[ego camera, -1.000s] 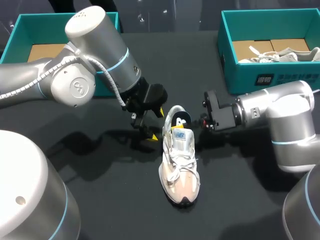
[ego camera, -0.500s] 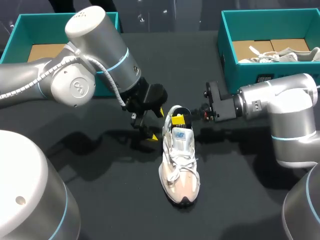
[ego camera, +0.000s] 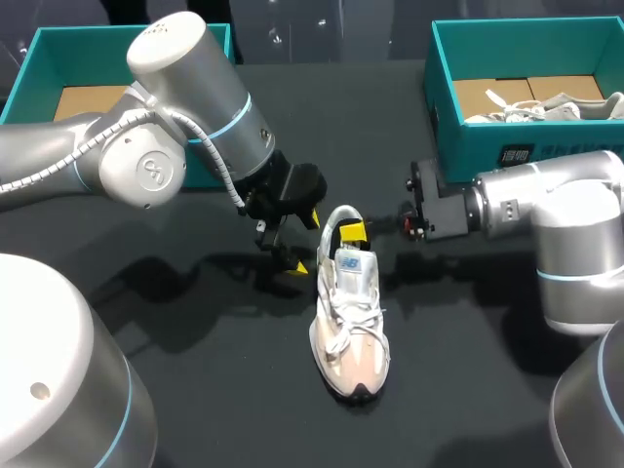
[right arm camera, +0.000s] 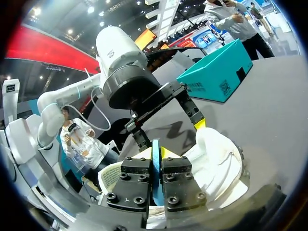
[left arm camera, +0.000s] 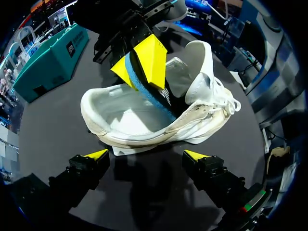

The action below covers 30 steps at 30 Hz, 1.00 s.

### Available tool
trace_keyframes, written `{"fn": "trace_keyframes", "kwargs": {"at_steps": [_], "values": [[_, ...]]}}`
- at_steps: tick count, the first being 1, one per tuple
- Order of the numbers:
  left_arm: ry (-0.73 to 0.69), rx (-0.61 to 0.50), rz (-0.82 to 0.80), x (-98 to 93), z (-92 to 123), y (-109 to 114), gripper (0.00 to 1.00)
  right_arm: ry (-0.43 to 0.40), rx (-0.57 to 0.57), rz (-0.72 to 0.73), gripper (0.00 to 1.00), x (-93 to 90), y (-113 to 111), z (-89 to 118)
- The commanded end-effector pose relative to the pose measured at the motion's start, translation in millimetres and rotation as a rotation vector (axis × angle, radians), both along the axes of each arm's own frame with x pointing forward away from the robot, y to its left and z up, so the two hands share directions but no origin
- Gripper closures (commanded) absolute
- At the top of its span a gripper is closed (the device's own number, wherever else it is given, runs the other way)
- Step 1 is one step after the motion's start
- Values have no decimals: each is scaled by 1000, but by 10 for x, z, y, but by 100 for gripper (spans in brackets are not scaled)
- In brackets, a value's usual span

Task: Take the shoe out of the shoebox, open the shoe tongue, remove and reinsert the insole, then place the shoe into the shoebox

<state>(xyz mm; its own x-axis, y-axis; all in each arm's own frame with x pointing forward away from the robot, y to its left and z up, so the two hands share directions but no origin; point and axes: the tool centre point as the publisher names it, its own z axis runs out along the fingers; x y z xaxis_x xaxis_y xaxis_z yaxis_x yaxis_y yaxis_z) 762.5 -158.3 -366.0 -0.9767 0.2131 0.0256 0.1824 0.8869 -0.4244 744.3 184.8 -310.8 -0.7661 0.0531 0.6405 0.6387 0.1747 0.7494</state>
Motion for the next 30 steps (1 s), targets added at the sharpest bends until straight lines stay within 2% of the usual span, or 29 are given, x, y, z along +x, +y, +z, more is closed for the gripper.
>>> {"fn": "trace_keyframes", "kwargs": {"at_steps": [1,5,8,9,11,12,13,20,24,26,28,30], "values": [[0,0,-1,2,-7,-2,0,44,-41,48,100,27,123,-122],[0,0,-1,2,-7,-2,0,104,-81,65,100,-54,130,-208],[0,0,-1,2,-7,-2,0,115,-78,61,100,-73,111,-223],[0,0,-1,2,-7,-2,0,110,-78,56,90,-67,100,-212],[0,0,-1,2,-7,-2,0,84,-75,43,63,-33,83,-148],[0,0,-1,2,-7,-2,0,71,-75,37,56,-14,75,-120],[0,0,-1,2,-7,-2,0,59,-76,33,55,3,69,-94],[0,0,-1,2,-7,-2,0,-3,-98,-8,61,67,-45,58],[0,0,-1,2,-7,-2,0,-13,-95,-39,69,71,-119,72],[0,0,-1,2,-7,-2,0,-10,-93,-44,79,89,-122,52],[0,0,-1,2,-7,-2,0,0,-92,-37,100,110,-95,19],[0,0,-1,2,-7,-2,0,13,-95,-24,100,125,-52,-23]]}}
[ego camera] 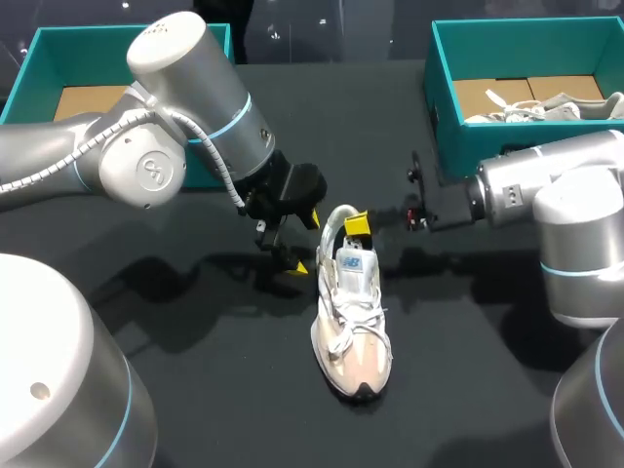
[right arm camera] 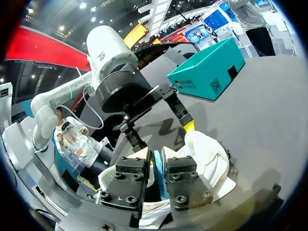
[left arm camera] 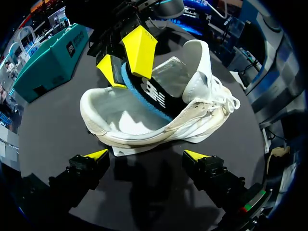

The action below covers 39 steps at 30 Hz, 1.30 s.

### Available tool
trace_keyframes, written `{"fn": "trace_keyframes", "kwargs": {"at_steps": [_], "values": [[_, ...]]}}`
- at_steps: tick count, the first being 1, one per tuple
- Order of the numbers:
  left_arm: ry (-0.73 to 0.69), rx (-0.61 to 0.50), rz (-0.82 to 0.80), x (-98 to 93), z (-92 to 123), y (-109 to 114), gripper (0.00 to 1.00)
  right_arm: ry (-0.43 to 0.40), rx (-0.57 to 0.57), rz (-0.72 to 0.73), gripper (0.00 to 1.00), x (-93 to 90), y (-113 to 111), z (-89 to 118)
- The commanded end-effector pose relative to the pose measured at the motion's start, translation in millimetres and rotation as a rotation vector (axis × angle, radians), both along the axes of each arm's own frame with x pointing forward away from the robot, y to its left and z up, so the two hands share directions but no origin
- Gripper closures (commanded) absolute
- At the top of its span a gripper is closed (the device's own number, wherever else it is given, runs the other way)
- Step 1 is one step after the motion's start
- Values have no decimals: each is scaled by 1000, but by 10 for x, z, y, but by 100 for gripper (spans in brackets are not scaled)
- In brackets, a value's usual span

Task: Take the shoe out of the shoebox, open the shoe tongue, remove and reinsert the insole, then place the shoe into the shoebox

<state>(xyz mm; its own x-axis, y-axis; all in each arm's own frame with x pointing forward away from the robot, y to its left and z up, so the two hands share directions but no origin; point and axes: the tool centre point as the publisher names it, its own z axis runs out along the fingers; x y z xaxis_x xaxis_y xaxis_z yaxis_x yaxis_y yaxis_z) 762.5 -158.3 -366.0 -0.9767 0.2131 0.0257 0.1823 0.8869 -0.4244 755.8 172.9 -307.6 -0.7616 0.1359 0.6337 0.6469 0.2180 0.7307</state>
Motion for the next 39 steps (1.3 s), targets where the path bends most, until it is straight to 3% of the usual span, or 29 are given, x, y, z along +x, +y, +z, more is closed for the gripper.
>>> {"fn": "trace_keyframes", "kwargs": {"at_steps": [1,9,14,15,17,20,30,39], "values": [[0,0,-1,3,-7,-2,0,18,-7,17,100,12,85,-73],[0,0,-1,3,-7,-2,0,85,-31,74,100,-39,211,-201],[0,0,-1,3,-7,-2,0,88,-40,61,100,-50,178,-180],[0,0,-1,3,-7,-2,0,82,-39,56,98,-48,160,-156],[0,0,-1,3,-7,-2,0,68,-41,43,69,-45,123,-111],[-5,-5,-6,4,25,2,0,53,-49,27,59,-46,63,-55],[-51,-13,-4,16,191,84,0,53,-94,-31,58,-105,-204,45],[-78,1,-14,76,350,273,0,108,-125,-63,59,-58,-496,14]]}}
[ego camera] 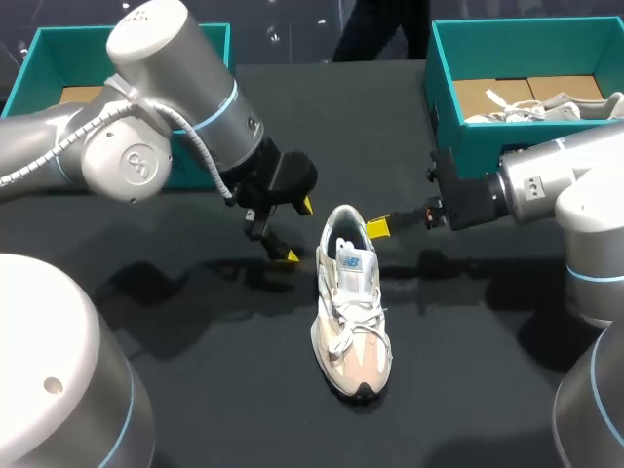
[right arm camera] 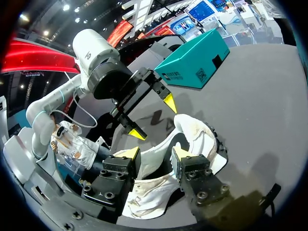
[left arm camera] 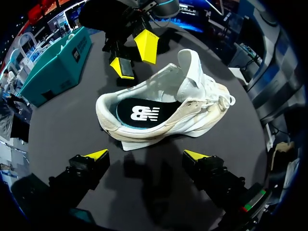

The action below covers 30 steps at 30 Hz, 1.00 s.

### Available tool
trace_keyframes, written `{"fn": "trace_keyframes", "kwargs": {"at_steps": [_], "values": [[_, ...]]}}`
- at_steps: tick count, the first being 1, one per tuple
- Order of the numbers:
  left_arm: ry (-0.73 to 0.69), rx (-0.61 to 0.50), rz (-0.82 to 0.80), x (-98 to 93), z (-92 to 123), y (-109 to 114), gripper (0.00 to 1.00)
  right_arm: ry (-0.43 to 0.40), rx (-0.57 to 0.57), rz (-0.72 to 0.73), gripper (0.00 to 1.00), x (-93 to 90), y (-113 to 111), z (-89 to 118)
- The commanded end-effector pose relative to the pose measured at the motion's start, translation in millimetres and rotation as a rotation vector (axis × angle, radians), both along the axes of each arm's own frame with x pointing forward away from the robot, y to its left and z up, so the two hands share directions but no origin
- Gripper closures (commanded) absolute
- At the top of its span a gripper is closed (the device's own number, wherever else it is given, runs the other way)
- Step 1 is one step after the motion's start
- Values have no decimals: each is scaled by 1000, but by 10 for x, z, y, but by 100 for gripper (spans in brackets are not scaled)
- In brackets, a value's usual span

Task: Take the shoe out of the shoebox, open the shoe tongue, remove and reinsert the insole, then place the shoe into the shoebox

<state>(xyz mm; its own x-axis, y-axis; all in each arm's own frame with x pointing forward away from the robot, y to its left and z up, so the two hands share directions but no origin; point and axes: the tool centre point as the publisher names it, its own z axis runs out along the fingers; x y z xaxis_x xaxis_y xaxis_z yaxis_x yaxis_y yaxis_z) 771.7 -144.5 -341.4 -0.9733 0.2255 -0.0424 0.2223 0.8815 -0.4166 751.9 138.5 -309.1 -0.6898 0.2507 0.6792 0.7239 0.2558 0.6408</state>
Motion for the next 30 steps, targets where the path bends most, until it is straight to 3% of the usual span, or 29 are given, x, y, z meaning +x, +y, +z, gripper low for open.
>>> {"fn": "trace_keyframes", "kwargs": {"at_steps": [1,8,24,28,30], "values": [[-12,11,-3,-8,118,164,0,24,-19,-13,59,-7,-196,20],[-37,59,-12,50,201,363,0,92,-101,-81,59,70,-544,14],[-59,112,-80,318,494,924,0,188,-334,-209,68,57,-980,309],[-70,125,-113,399,582,1083,0,222,-422,-251,72,33,-1022,383],[-78,126,-126,443,626,1152,0,230,-461,-272,80,20,-1024,426]]}}
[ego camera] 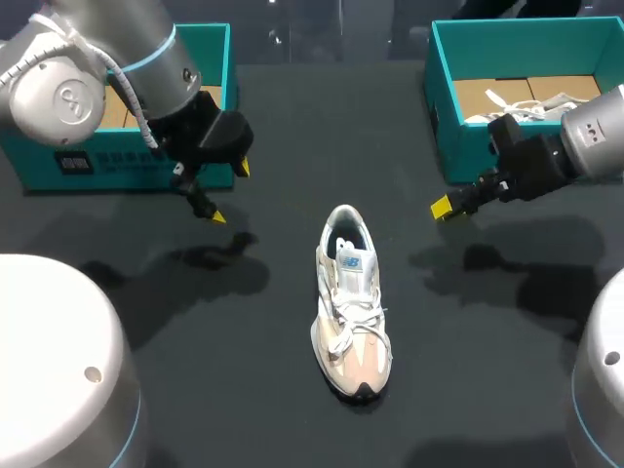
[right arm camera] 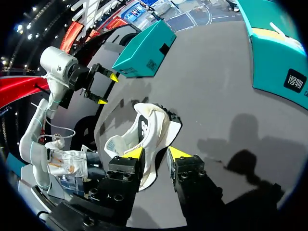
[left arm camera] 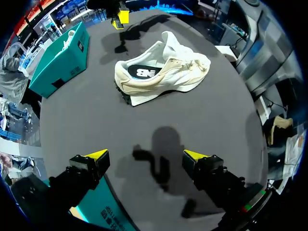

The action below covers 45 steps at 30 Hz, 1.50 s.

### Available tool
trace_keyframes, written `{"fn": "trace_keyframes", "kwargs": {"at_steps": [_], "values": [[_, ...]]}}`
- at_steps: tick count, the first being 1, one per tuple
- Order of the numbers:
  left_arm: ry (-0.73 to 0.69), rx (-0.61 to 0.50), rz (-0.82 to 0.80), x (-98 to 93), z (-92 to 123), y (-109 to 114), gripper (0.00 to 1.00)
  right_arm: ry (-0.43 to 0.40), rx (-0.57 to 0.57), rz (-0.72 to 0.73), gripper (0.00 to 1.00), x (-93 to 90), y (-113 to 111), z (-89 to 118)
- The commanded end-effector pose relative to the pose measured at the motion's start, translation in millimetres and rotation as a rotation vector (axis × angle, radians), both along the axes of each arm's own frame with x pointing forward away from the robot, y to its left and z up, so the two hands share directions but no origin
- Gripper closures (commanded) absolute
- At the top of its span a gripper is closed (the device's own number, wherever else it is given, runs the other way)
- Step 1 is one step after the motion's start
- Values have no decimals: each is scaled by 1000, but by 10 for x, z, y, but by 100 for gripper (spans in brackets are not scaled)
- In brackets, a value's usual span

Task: Take the shoe out of the shoebox, open the shoe tongue, remove and reinsert the insole, then place the shoe into the shoebox

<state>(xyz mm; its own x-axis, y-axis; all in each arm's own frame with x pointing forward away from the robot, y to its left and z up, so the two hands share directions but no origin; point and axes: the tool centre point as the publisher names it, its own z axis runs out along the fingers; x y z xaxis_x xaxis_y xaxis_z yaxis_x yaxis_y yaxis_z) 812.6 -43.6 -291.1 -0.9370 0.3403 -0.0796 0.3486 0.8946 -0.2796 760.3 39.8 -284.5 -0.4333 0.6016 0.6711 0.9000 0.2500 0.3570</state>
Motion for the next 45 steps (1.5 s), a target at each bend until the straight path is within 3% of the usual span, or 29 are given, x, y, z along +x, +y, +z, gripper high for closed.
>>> {"fn": "trace_keyframes", "kwargs": {"at_steps": [1,2,10,12,26,29,35,40,45], "values": [[-1,-4,-27,58,146,176,0,0,-146,-50,88,-69,-32,205],[-9,-3,-36,82,170,210,0,6,-169,-59,100,-75,-21,231],[-52,-7,-151,337,402,621,0,35,-328,-122,100,-132,204,410],[-52,-7,-151,337,402,621,0,39,-400,-144,100,-168,330,457],[-52,-7,-151,337,402,621,0,39,-400,-144,100,-168,330,457],[-52,-7,-151,337,402,621,0,31,-449,-197,100,-123,618,411],[-53,9,-213,569,469,833,0,41,-562,-283,100,-102,1006,385],[-65,41,-253,698,522,973,0,74,-688,-394,100,-104,1194,337],[-65,41,-253,698,522,973,0,65,-693,-408,100,-110,1216,331]]}}
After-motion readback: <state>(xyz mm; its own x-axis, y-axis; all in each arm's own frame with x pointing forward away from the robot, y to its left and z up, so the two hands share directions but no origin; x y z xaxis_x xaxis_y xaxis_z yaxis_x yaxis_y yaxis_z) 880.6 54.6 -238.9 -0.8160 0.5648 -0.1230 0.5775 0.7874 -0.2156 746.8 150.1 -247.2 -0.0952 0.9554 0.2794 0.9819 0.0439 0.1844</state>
